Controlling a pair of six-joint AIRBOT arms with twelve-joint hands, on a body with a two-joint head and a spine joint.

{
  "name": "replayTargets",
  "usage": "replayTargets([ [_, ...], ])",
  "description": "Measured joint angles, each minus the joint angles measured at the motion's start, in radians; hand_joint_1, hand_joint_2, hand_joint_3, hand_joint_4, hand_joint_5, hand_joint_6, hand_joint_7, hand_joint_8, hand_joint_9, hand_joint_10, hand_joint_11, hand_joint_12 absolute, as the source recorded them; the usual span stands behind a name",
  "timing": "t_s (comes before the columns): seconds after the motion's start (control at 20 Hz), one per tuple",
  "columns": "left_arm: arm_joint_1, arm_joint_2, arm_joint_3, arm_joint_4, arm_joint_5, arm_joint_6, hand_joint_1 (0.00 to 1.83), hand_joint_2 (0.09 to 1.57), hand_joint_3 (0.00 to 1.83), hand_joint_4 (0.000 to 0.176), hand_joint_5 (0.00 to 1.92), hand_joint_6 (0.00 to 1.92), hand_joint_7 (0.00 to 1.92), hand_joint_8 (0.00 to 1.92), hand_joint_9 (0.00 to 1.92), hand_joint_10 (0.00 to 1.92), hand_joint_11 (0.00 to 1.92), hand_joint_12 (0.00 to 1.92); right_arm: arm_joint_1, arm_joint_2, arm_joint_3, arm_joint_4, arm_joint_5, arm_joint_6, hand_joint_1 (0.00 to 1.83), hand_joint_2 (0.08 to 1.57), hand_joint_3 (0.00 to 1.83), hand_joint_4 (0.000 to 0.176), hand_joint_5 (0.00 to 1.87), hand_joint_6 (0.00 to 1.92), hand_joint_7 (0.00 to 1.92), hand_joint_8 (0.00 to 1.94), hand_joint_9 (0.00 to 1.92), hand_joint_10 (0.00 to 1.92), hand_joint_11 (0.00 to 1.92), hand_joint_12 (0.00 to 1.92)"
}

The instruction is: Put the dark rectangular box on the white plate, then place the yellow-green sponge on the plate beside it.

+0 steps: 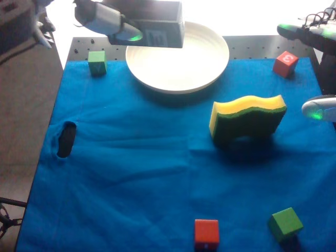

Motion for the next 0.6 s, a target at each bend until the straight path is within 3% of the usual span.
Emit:
replayTargets([
  [0.05, -0.005, -0.03, 0.034, -0.016, 0.025, 0.008, 1.26, 1.06, 0.0, 0.0, 1.03, 0.85, 1.19, 0.72, 1.18, 0.5, 0.85, 1.21, 0.0, -0.002, 0.003, 0.0, 0.0, 0.0, 0.36, 1.03, 0.0, 0.167, 0.0, 0.0, 0.05, 0.0, 0.0, 0.0, 0.0, 0.0],
  [0.1, -0.008, -0.075, 0.087, -0.043, 0.051, 0.014, 1.24, 1.08, 0.0, 0.0, 1.01, 0.85, 1.12, 0.86, 1.13, 0.48, 0.65, 1.34, 0.0, -0.005, 0.005, 0.006, 0.0, 0.0, 0.36, 1.03, 0.01, 0.166, 0.0, 0.0, 0.06, 0.0, 0.0, 0.0, 0.0, 0.0],
  [0.15, -0.01, -0.119, 0.14, -0.062, 0.07, 0.014, 1.36, 1.06, 0.0, 0.0, 0.98, 0.87, 1.14, 0.7, 1.06, 0.94, 0.7, 1.31, 0.0, -0.01, 0.012, 0.0, 0.0, 0.002, 0.37, 1.04, 0.01, 0.159, 0.0, 0.0, 0.02, 0.0, 0.0, 0.0, 0.0, 0.0],
  [0.2, -0.014, -0.156, 0.183, -0.068, 0.099, 0.016, 1.38, 1.06, 0.0, 0.0, 0.96, 0.9, 1.13, 0.69, 1.07, 1.01, 0.79, 1.23, 0.0, -0.015, 0.017, 0.0, -0.002, 0.003, 0.38, 1.04, 0.01, 0.161, 0.0, 0.0, 0.02, 0.0, 0.0, 0.0, 0.0, 0.0],
  [0.25, -0.019, -0.193, 0.229, -0.068, 0.127, 0.018, 1.28, 1.07, 0.0, 0.0, 0.98, 0.92, 1.16, 0.74, 1.12, 0.72, 0.88, 1.17, 0.0, -0.022, 0.024, 0.003, -0.002, 0.007, 0.39, 1.04, 0.01, 0.153, 0.01, 0.0, 0.03, 0.0, 0.0, 0.0, 0.0, 0.0],
  [0.3, -0.027, -0.231, 0.274, -0.07, 0.155, 0.018, 1.25, 1.08, 0.0, 0.0, 0.99, 0.88, 1.13, 0.85, 1.17, 0.64, 0.95, 1.2, 0.0, -0.024, 0.026, 0.004, -0.002, 0.008, 0.4, 1.05, 0.01, 0.139, 0.01, 0.0, 0.04, 0.01, 0.0, 0.0, 0.0, 0.0],
  [0.35, -0.036, -0.263, 0.314, -0.07, 0.17, 0.019, 1.24, 1.09, 0.0, 0.0, 0.98, 0.88, 1.09, 0.92, 1.15, 0.61, 0.89, 1.25, 0.0, -0.029, 0.031, 0.0, -0.001, 0.01, 0.39, 1.04, 0.01, 0.142, 0.01, 0.0, 0.03, 0.0, 0.0, 0.0, 0.0, 0.0],
  [0.4, -0.044, -0.282, 0.338, -0.07, 0.187, 0.018, 1.23, 1.1, 0.0, 0.0, 0.95, 0.93, 1.06, 0.96, 1.07, 0.54, 0.68, 1.25, 0.0, -0.032, 0.035, -0.003, 0.0, 0.011, 0.39, 1.05, 0.01, 0.127, 0.01, 0.0, 0.04, 0.01, 0.02, 0.01, 0.0, 0.0],
  [0.45, -0.052, -0.303, 0.367, -0.07, 0.192, 0.018, 1.21, 1.12, 0.0, 0.006, 0.94, 0.97, 0.99, 1.05, 1.03, 0.51, 0.69, 1.28, 0.0, -0.036, 0.04, -0.006, -0.002, 0.011, 0.41, 1.04, 0.0, 0.146, 0.02, 0.01, 0.06, 0.01, 0.04, 0.01, 0.0, 0.0],
  [0.5, -0.058, -0.315, 0.385, -0.07, 0.2, 0.018, 1.2, 1.14, 0.0, 0.017, 0.92, 1.0, 0.94, 1.12, 0.97, 0.46, 0.68, 1.25, 0.013, -0.045, 0.048, -0.014, -0.005, 0.016, 0.43, 1.05, 0.01, 0.142, 0.02, 0.0, 0.06, 0.01, 0.05, 0.01, 0.0, 0.0],
  [0.55, -0.06, -0.32, 0.391, -0.075, 0.201, 0.019, 1.02, 1.05, 0.0, 0.006, 0.75, 0.44, 0.75, 0.53, 0.84, 0.31, 0.55, 1.11, 0.022, -0.048, 0.051, -0.017, -0.008, 0.019, 0.44, 1.06, 0.01, 0.145, 0.01, 0.0, 0.04, 0.0, 0.01, 0.0, 0.0, 0.0],
  [0.6, -0.06, -0.32, 0.39, -0.084, 0.204, 0.018, 0.96, 0.99, 0.0, 0.039, 0.68, 0.15, 0.68, 0.2, 0.75, 0.16, 0.44, 0.96, 0.022, -0.052, 0.055, -0.02, -0.001, 0.026, 0.43, 1.07, 0.01, 0.148, 0.01, 0.0, 0.03, 0.0, 0.0, 0.0, 0.0, 0.0],
])
